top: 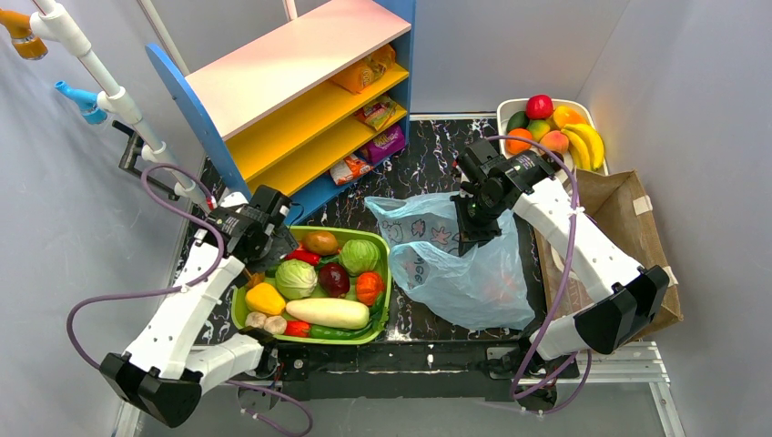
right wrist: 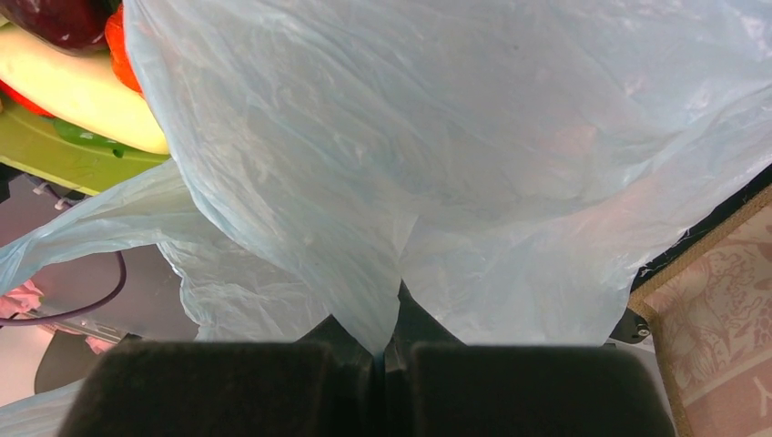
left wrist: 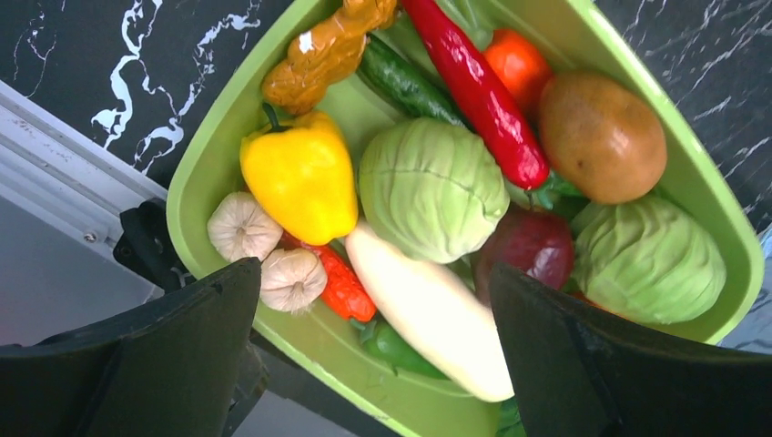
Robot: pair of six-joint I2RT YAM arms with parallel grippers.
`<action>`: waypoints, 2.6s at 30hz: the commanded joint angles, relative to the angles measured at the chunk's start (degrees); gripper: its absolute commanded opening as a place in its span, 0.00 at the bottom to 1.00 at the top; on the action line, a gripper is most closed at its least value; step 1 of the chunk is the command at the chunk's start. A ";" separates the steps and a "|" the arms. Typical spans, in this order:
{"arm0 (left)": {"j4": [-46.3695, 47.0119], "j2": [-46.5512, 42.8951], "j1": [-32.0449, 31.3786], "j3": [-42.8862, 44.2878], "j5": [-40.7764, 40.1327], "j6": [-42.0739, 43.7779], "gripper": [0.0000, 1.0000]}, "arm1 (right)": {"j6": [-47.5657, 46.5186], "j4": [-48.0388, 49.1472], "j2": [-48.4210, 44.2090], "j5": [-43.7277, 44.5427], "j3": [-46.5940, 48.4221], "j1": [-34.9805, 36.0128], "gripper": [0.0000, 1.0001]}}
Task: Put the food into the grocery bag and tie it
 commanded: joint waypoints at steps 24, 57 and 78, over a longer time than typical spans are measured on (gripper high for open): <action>22.58 9.03 22.47 -5.14 7.68 24.74 0.82 | -1.85 4.28 -0.85 -3.73 -0.23 -0.20 0.01; 31.23 7.62 25.30 -14.58 6.08 22.31 0.64 | -1.73 2.25 5.87 -1.71 4.02 -0.20 0.01; 41.98 9.44 29.66 -16.84 6.60 33.40 0.58 | -2.25 3.23 2.52 -1.19 0.64 -0.27 0.01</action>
